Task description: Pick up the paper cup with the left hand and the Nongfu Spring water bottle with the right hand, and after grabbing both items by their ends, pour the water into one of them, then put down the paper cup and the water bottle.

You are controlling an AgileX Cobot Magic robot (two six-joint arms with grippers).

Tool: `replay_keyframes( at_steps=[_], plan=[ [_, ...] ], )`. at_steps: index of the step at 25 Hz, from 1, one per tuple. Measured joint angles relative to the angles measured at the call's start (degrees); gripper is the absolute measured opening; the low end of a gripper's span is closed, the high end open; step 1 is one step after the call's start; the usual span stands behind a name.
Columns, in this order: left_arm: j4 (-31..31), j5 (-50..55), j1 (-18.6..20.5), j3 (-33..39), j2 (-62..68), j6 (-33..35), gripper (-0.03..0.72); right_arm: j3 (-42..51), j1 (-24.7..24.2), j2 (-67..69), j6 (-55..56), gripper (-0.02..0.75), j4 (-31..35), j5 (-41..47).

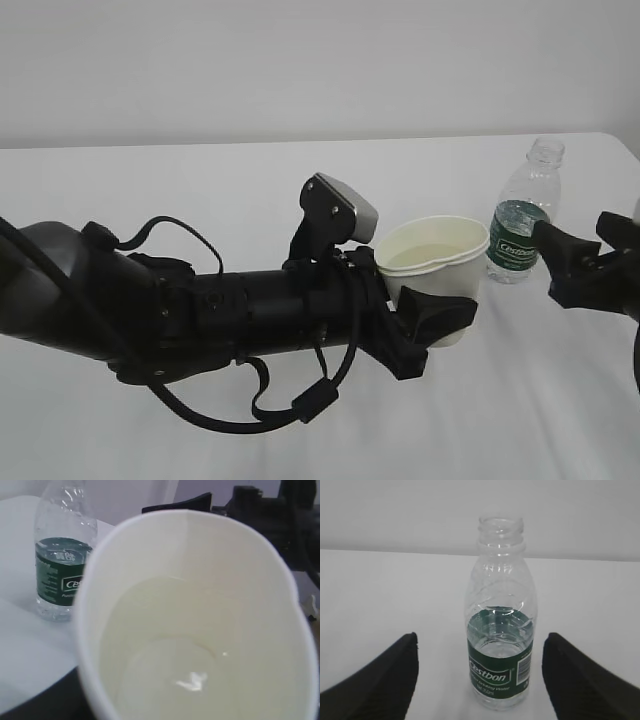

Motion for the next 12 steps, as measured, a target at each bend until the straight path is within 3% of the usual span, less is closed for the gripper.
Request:
replay_keyframes(
  at_steps=[8,12],
  plan=[
    [-4.2,0.0,0.1,0.0,0.0,5.4,0.403,3.4,0.0,-7.8,0.0,0.587,-1.7,1.0],
    [-6.2,0.0,2.4,0.0,0.1,5.7,0.403,3.6,0.0,-10.2,0.0,0.587,-2.6,2.5]
  ],
)
